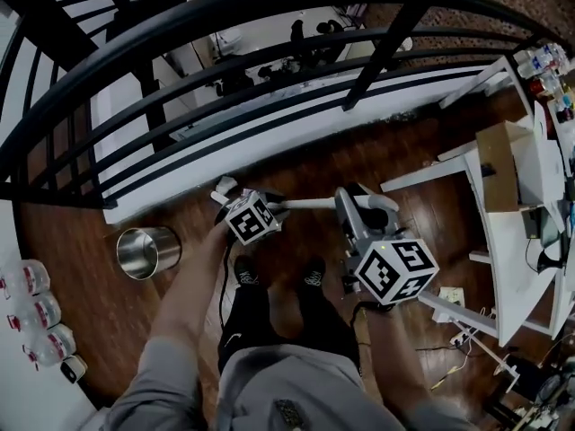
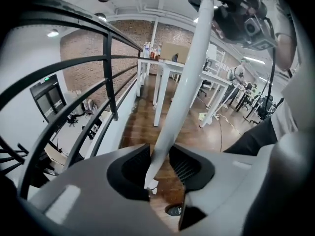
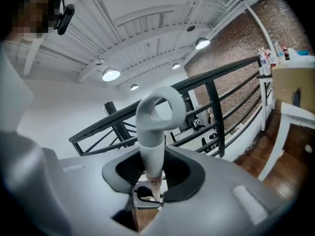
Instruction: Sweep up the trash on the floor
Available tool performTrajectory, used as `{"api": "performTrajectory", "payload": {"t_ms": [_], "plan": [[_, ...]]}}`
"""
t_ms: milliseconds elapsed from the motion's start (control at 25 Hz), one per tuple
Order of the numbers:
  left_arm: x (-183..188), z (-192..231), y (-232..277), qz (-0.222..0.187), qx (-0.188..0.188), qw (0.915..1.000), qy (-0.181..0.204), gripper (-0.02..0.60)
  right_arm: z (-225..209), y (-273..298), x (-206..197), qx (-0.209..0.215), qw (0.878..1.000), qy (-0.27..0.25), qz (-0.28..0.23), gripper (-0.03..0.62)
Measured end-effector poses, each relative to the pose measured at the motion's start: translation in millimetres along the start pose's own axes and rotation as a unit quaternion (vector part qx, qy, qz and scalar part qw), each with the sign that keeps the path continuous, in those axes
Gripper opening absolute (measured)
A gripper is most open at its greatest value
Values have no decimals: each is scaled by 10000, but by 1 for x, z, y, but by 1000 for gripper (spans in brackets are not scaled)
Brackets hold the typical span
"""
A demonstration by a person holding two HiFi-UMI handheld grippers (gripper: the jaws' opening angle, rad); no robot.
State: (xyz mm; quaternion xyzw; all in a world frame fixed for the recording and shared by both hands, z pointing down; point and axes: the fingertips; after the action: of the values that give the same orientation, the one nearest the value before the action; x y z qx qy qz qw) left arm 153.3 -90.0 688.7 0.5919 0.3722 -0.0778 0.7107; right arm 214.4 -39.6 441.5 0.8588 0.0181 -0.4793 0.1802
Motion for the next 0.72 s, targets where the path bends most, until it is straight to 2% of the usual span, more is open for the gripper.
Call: {"api": "performTrajectory", "payload": {"t_ms": [120, 360, 560, 720], "plan": [[40, 5, -13, -13, 364, 9993, -69, 121, 3, -10, 40, 390, 9986, -310, -197, 91], [106, 15, -14, -373, 974, 9928, -597, 122, -10, -23, 100, 891, 9921, -827, -299, 90], [128, 24, -1, -729, 1018, 9866, -1047, 121, -12, -4, 118, 893, 9888, -1182, -156, 89], [129, 39, 20, -912, 856, 9827, -1368, 121, -25, 31, 121, 867, 9871, -1347, 70, 89]]}}
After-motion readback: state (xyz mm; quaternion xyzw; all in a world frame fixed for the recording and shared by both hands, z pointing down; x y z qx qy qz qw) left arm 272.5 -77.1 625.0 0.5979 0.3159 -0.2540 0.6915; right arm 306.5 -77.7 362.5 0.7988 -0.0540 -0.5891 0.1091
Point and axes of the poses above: the fingertips, and each gripper's own axes: y forward along the fingers, z to its left, x out of its top, and after that the axes turned 9 degrees about x, right-handed
